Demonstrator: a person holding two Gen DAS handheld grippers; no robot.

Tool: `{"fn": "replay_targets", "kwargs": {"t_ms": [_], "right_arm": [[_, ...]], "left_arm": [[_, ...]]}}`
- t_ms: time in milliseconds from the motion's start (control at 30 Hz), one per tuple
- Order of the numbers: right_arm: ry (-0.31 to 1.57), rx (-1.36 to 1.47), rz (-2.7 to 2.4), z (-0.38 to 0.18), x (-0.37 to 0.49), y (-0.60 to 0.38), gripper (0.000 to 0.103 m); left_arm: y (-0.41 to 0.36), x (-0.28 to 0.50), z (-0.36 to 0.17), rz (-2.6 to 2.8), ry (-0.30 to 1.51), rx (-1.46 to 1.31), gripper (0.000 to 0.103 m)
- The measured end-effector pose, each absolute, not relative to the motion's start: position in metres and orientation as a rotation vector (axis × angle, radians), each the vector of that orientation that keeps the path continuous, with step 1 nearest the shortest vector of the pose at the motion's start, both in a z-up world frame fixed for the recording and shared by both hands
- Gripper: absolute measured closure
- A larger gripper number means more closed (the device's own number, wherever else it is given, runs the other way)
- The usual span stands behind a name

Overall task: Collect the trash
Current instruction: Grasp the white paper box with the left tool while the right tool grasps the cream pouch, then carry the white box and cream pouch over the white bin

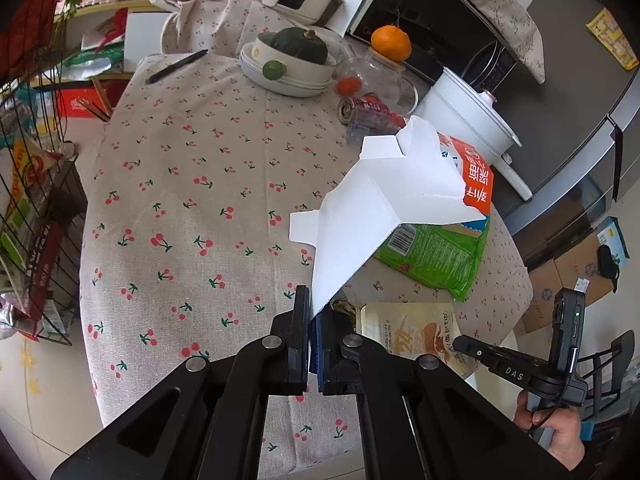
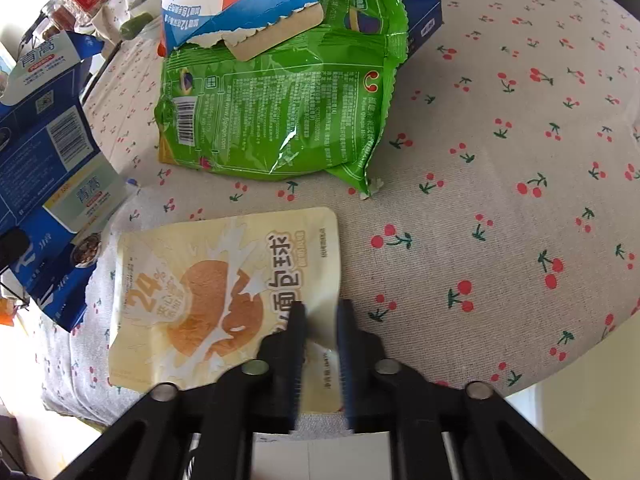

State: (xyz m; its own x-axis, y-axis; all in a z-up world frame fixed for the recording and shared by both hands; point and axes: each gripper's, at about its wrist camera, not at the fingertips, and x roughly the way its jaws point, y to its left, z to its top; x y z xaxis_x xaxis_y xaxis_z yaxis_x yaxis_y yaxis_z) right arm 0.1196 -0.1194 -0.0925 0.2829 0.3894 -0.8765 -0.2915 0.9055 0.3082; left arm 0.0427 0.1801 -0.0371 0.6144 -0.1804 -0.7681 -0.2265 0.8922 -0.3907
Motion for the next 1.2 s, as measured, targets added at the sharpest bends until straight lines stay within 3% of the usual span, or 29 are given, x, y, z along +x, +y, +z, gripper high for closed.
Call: {"fn": "replay_targets", "kwargs": {"t_ms": [133,1200], "right_arm": [[1.188,0.151,0.486,-0.084,0.118,-0.122,0.099],[0.778,0.300,0.439,0.043,0.118,-0.176,0.102]], "left_arm": [[0.184,0.035,-0.026,0.010,0.872,-0.496,0.102],[0.161,0.019,0.006,-0.120,0.806,-0.501,0.103]]}}
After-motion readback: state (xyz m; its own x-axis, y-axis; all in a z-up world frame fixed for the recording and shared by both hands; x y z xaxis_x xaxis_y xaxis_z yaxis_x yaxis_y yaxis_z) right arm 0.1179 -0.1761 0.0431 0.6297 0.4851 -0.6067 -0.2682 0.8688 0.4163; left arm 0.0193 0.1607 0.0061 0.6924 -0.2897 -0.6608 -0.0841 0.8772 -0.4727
